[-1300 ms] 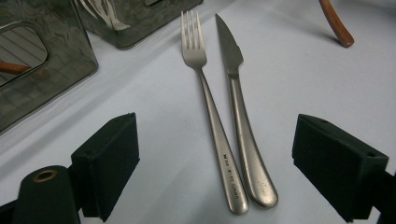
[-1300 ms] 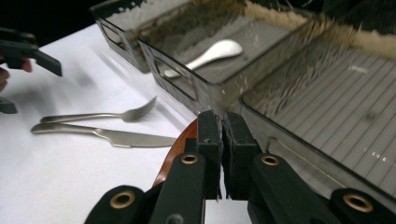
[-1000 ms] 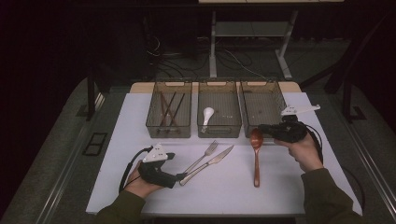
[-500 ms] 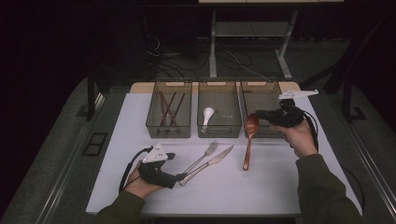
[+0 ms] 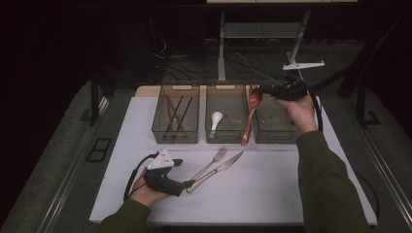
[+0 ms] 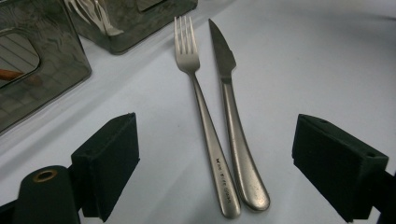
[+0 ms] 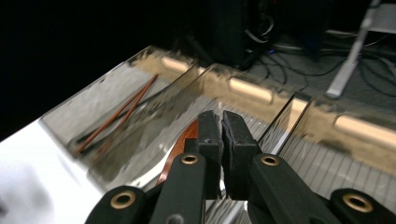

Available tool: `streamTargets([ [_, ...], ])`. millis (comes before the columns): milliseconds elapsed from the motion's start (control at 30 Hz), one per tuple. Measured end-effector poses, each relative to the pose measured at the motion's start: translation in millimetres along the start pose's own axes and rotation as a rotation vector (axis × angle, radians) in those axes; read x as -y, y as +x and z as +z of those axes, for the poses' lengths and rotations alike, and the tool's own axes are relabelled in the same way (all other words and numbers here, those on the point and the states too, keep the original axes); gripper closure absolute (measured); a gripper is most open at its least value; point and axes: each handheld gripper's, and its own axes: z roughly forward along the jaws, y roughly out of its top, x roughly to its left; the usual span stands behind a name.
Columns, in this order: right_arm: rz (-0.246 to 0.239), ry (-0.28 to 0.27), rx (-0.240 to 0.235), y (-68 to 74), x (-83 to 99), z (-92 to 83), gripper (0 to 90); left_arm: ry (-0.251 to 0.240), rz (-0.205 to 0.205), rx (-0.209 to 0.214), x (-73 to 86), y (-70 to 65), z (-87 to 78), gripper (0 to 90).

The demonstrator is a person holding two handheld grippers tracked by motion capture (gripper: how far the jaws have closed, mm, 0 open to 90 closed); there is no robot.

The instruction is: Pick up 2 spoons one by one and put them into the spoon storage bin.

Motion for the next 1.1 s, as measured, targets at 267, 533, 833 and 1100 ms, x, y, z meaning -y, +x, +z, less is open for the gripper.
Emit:
streamTargets([
  [267,-0.006,0.024,0.032,10.4,-32.0,38.3,87.0,-0.005,0.002,0.004,0.0,-0.4,0.6,14.4],
  [533,0.041,0.018,0.065,12.6,-30.3,75.6,86.9,-0.011,0.005,0.011,-0.2,-0.5,0.5,14.4],
  [833,0.033,0.088,0.093,20.5,-7.8,110.5,84.8,-0.003,0.014,0.014,-0.1,0.0,0.2,14.4],
  [1100,0.009,0.084,0.040,20.8,3.2,100.4,55.3,0.000,0.017,0.012,-0.3,-0.1,-0.5,14.4],
])
